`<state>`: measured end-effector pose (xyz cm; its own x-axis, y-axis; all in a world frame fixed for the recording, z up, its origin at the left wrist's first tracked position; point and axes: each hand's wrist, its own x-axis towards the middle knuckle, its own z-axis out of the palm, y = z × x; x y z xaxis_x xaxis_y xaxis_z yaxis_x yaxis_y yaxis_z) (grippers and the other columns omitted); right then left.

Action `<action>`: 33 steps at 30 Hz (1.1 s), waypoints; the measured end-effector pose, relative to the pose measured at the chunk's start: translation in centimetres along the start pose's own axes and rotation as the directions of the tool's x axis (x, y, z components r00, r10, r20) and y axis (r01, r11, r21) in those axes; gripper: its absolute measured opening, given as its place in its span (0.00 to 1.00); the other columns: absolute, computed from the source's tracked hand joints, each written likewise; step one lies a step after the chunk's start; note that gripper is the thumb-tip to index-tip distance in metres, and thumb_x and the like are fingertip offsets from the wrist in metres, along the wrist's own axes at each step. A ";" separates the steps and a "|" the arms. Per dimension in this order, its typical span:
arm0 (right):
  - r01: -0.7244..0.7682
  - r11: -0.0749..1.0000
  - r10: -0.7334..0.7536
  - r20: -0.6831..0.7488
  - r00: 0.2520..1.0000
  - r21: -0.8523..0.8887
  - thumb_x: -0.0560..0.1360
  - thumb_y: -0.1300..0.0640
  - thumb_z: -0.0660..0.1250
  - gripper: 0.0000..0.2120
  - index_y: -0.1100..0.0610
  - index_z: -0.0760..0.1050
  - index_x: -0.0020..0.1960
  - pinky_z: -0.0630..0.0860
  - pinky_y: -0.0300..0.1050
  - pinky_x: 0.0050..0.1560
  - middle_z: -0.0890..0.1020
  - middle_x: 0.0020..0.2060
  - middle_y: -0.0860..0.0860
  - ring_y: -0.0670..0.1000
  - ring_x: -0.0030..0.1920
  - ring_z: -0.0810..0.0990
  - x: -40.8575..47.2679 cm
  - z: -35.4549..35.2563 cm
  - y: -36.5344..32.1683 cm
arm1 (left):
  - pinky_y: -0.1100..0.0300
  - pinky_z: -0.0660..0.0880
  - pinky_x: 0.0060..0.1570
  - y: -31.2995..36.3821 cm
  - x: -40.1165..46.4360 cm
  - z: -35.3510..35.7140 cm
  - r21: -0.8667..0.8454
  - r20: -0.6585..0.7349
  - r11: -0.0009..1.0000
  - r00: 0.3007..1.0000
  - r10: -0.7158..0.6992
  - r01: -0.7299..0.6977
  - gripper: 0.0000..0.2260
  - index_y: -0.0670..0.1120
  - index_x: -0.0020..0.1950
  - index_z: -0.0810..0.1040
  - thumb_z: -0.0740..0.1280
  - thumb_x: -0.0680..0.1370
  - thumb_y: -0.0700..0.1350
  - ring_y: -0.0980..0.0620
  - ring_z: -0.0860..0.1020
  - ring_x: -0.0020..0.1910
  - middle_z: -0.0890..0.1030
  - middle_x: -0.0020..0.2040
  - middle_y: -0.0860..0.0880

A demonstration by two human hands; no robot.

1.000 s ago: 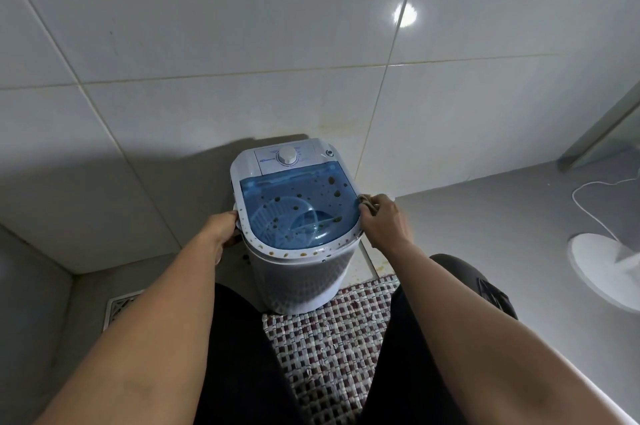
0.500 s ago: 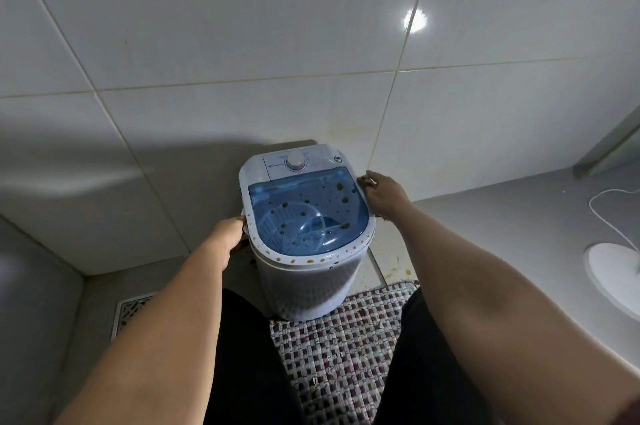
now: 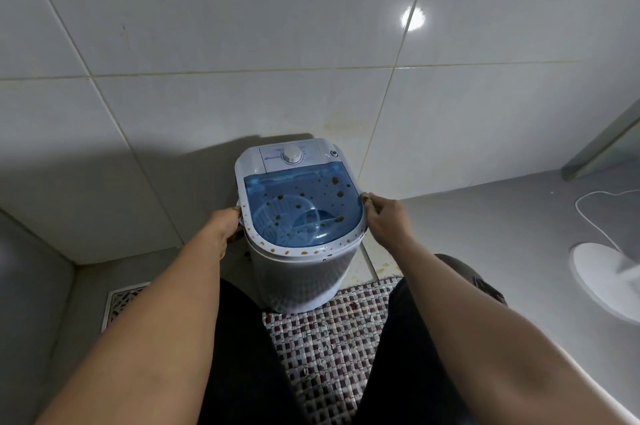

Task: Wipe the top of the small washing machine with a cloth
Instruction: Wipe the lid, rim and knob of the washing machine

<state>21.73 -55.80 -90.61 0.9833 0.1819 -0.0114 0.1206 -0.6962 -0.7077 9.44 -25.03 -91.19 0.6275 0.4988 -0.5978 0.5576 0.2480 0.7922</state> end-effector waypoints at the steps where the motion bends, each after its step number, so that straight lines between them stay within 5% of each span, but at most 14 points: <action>1: 0.023 0.999 -0.024 -0.023 0.999 -0.042 0.82 0.46 0.61 0.17 0.49 0.81 0.65 0.83 0.51 0.48 0.87 0.54 0.51 0.52 0.46 0.84 -0.5 0.0 -0.2 | 0.45 0.74 0.68 0.0 0.1 0.0 -0.008 0.002 1.000 1.000 0.003 -0.003 0.11 0.48 0.43 0.84 0.64 0.81 0.46 0.42 0.81 0.63 0.85 0.55 0.43; 6: 0.088 0.979 -0.102 -0.072 0.992 -0.183 0.83 0.47 0.61 0.15 0.50 0.83 0.60 0.80 0.48 0.39 0.84 0.47 0.53 0.53 0.41 0.82 -2.8 0.0 -0.8 | 0.46 0.74 0.68 0.4 -0.6 0.4 -0.008 -0.013 1.000 1.000 -0.004 0.004 0.12 0.47 0.42 0.83 0.64 0.82 0.46 0.42 0.82 0.58 0.86 0.49 0.44; 8: 0.091 0.980 -0.105 -0.076 0.992 -0.177 0.83 0.48 0.61 0.15 0.52 0.83 0.60 0.76 0.44 0.38 0.83 0.46 0.53 0.52 0.40 0.81 -3.6 0.1 -0.7 | 0.50 0.78 0.55 0.7 -1.0 0.9 -0.012 0.000 1.000 1.000 -0.008 0.008 0.12 0.46 0.42 0.81 0.63 0.83 0.45 0.45 0.82 0.50 0.83 0.45 0.46; 10: 0.089 0.986 -0.101 -0.079 0.992 -0.142 0.83 0.49 0.62 0.14 0.53 0.83 0.61 0.76 0.43 0.40 0.82 0.46 0.53 0.51 0.41 0.80 -4.3 0.1 -0.7 | 0.58 0.70 0.36 0.9 -1.3 1.1 -0.008 -0.001 1.000 1.000 -0.013 0.013 0.12 0.44 0.44 0.80 0.62 0.84 0.43 0.49 0.78 0.41 0.81 0.43 0.47; 11: 0.087 0.989 -0.097 -0.084 0.992 -0.121 0.83 0.50 0.63 0.14 0.53 0.83 0.61 0.77 0.43 0.42 0.82 0.47 0.53 0.50 0.41 0.80 -4.6 0.2 -0.7 | 0.59 0.68 0.34 1.0 -1.3 1.2 0.001 -0.003 1.000 1.000 -0.015 0.015 0.11 0.42 0.47 0.81 0.62 0.84 0.43 0.49 0.78 0.40 0.81 0.44 0.46; 14: 0.076 0.995 -0.084 -0.122 0.989 -0.067 0.82 0.50 0.65 0.14 0.54 0.83 0.63 0.80 0.44 0.43 0.82 0.48 0.54 0.50 0.41 0.81 -6.0 0.7 -0.8 | 0.56 0.73 0.48 1.2 -1.8 1.0 0.031 0.002 0.999 1.000 -0.011 0.011 0.11 0.39 0.57 0.82 0.62 0.83 0.42 0.44 0.81 0.54 0.83 0.55 0.44; 17: 0.086 0.995 -0.092 -0.170 0.981 -0.039 0.81 0.52 0.67 0.14 0.55 0.83 0.63 0.80 0.44 0.43 0.79 0.45 0.52 0.49 0.39 0.79 -7.7 1.3 -1.0 | 0.50 0.75 0.63 1.1 -1.6 0.7 0.068 0.011 0.998 1.000 -0.014 0.013 0.11 0.39 0.52 0.83 0.63 0.82 0.43 0.40 0.80 0.62 0.83 0.63 0.40; 24: 0.217 0.966 -0.239 -0.162 0.957 -0.142 0.80 0.51 0.69 0.11 0.52 0.84 0.60 0.82 0.48 0.34 0.76 0.45 0.49 0.48 0.36 0.78 -10.6 2.4 -1.5 | 0.52 0.66 0.50 1.2 -2.3 1.2 0.046 0.015 0.999 1.000 -0.002 0.002 0.12 0.41 0.57 0.82 0.61 0.84 0.46 0.44 0.79 0.54 0.82 0.54 0.43; 33: 0.403 0.859 -0.444 -0.066 0.894 -0.316 0.82 0.47 0.65 0.11 0.48 0.82 0.59 0.80 0.48 0.33 0.76 0.51 0.49 0.50 0.51 0.77 -12.1 4.2 -2.8 | 0.51 0.66 0.52 1.5 -3.0 1.4 0.027 -0.009 0.999 0.999 -0.044 0.044 0.14 0.42 0.58 0.82 0.58 0.84 0.43 0.42 0.80 0.61 0.83 0.57 0.44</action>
<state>8.90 -53.16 -91.42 0.8341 0.4257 0.3508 0.5432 -0.7441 -0.3888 9.14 -27.27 -88.38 0.5974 0.4951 -0.6308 0.5994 0.2469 0.7614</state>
